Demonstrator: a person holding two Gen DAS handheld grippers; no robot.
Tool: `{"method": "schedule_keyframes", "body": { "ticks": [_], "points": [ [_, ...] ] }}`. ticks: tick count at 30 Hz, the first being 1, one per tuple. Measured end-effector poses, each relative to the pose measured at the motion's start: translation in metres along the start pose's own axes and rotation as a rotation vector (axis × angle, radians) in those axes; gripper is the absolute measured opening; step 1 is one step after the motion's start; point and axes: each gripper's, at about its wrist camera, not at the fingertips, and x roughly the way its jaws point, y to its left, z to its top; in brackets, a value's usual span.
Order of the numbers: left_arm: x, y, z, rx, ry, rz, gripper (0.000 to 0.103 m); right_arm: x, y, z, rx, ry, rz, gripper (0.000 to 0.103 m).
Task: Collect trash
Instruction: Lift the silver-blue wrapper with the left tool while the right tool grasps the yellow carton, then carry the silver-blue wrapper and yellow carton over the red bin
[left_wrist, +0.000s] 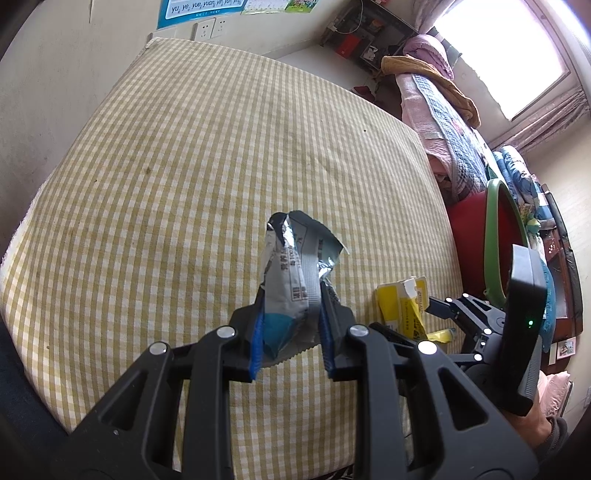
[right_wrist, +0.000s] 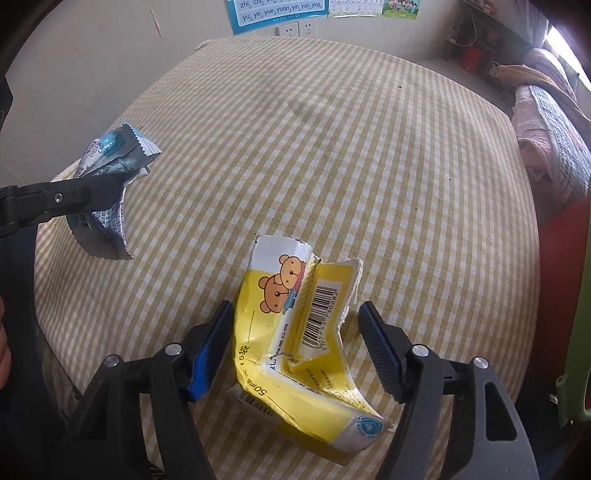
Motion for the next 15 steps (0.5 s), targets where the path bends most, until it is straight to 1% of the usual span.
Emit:
{"method": "schedule_keyframes", "body": {
  "ticks": [1,2,3,8,15],
  "points": [
    [0.000,-0.001,0.000,0.002,0.000,0.002,0.023,0.000,0.000,0.000,0.000,-0.002,-0.002,0.055],
    [0.000,-0.002,0.000,0.004,0.000,0.003,0.023,0.000,0.001,0.000,0.002,-0.005,-0.005,0.051],
    [0.000,-0.003,0.000,0.006,-0.001,0.004,0.023,-0.001,0.002,0.000,0.001,-0.007,-0.004,0.045],
    [-0.004,-0.008,-0.001,0.020,-0.011,0.013,0.023,-0.006,0.003,-0.003,0.013,-0.010,0.024,0.043],
    [-0.017,-0.013,-0.001,0.039,-0.032,0.028,0.023,-0.028,0.002,-0.004,0.014,-0.062,0.044,0.042]
  ]
}}
